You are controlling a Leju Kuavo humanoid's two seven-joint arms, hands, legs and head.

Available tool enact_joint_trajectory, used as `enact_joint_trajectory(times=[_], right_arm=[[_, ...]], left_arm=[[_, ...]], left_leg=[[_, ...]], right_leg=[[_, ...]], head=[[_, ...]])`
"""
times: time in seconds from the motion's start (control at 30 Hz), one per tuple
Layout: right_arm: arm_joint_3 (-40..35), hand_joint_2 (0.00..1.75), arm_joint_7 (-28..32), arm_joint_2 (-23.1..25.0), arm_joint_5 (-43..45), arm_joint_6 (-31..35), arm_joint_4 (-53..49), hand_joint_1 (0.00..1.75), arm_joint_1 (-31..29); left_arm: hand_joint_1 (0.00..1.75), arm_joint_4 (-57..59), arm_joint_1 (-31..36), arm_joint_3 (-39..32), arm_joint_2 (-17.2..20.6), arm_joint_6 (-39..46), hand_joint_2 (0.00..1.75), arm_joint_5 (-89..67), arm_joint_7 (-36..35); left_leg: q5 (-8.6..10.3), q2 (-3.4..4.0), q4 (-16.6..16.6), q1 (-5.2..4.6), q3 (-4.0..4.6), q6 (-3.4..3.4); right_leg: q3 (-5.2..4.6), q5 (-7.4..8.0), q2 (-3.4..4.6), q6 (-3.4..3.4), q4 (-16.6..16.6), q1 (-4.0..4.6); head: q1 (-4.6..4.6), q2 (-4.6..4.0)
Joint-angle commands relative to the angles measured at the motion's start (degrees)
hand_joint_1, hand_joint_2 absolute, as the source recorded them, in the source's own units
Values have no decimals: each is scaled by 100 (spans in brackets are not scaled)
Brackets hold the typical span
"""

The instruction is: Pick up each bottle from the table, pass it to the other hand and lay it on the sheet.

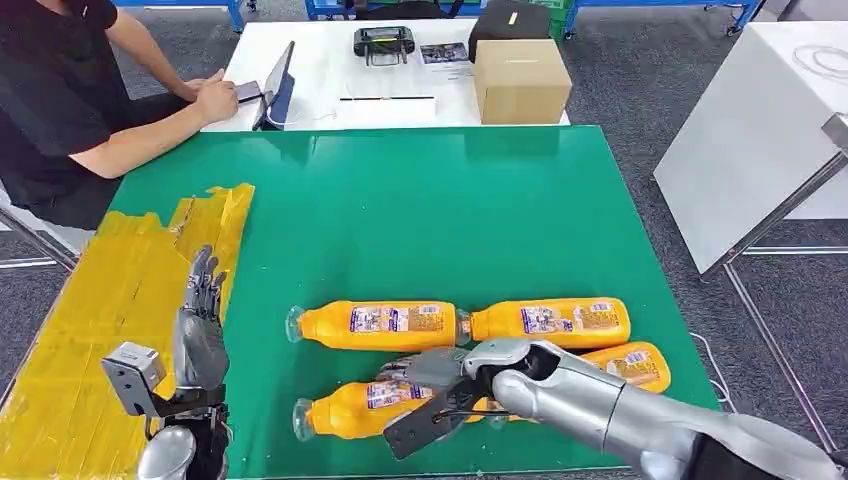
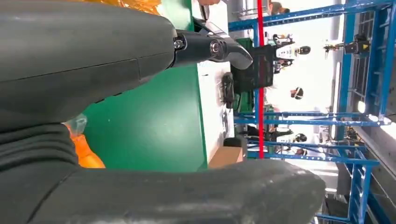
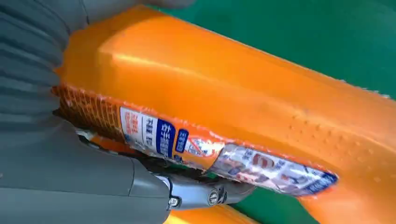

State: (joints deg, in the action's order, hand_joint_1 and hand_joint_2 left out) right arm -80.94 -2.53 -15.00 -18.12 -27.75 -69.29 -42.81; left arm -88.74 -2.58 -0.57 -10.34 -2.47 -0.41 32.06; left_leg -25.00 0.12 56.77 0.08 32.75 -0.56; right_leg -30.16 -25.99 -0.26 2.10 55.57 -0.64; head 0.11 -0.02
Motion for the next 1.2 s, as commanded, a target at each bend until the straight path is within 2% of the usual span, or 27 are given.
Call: enact_joint_trajectory(times=[0.03,0.8,0.9,0.93,1.0,1.03,1.1,1.13,1.17,1.2], right_arm=[[-906,175,-180,-314,190,-410,-401,175,-840],[-906,175,-299,-327,350,-459,-437,175,-895],[-660,175,-285,-406,561,281,-244,175,-353],[-318,175,-258,9,622,829,449,175,197],[46,175,69,988,594,1612,1701,175,494],[392,175,177,1283,656,2033,1986,175,633],[1114,175,507,1517,792,2575,2001,175,934],[1760,175,886,1475,902,3007,1510,175,1290],[2048,175,943,1383,843,3080,1071,175,1507],[2473,175,1258,1340,788,3293,491,175,1829]], left_arm=[[0,415,255,-15,-6,-1,0,165,-12],[0,390,296,-133,-51,152,0,382,-29],[0,272,243,-251,-99,343,0,528,-60],[0,293,298,-220,-69,356,0,649,-138],[0,381,448,-241,-111,611,0,846,-151],[0,344,461,-292,-126,794,0,916,-130],[0,197,436,-374,-131,1072,0,1021,-122],[0,81,412,-486,-160,1334,0,1146,-169],[0,7,379,-508,-135,1520,175,1107,-184],[0,-91,371,-721,-282,1857,175,1342,-253]], left_leg=[[-2,-5,2,1,-1,1],[-7,-4,6,13,-4,6],[-2,-8,0,6,-2,3],[-4,-13,-3,12,-10,4],[1,-9,-15,12,-20,4],[2,-6,-24,18,-31,6],[-4,23,-17,17,-25,11],[-4,24,-11,14,-11,10],[-8,37,-12,20,-21,12],[-7,40,-7,22,-14,12]], right_leg=[[2,-2,-3,-4,1,2],[11,-3,-1,-9,-3,13],[8,-2,-6,-5,-5,6],[22,-1,-11,-7,-15,13],[29,3,-9,-5,-24,12],[37,7,-4,-9,-37,18],[26,8,25,-13,-22,18],[14,7,27,-11,-12,17],[20,9,39,-12,-17,25],[14,5,31,-14,-10,29]], head=[[2,0],[0,0],[0,0],[0,0],[2,0],[0,0],[4,0],[2,0],[0,0],[4,0]])
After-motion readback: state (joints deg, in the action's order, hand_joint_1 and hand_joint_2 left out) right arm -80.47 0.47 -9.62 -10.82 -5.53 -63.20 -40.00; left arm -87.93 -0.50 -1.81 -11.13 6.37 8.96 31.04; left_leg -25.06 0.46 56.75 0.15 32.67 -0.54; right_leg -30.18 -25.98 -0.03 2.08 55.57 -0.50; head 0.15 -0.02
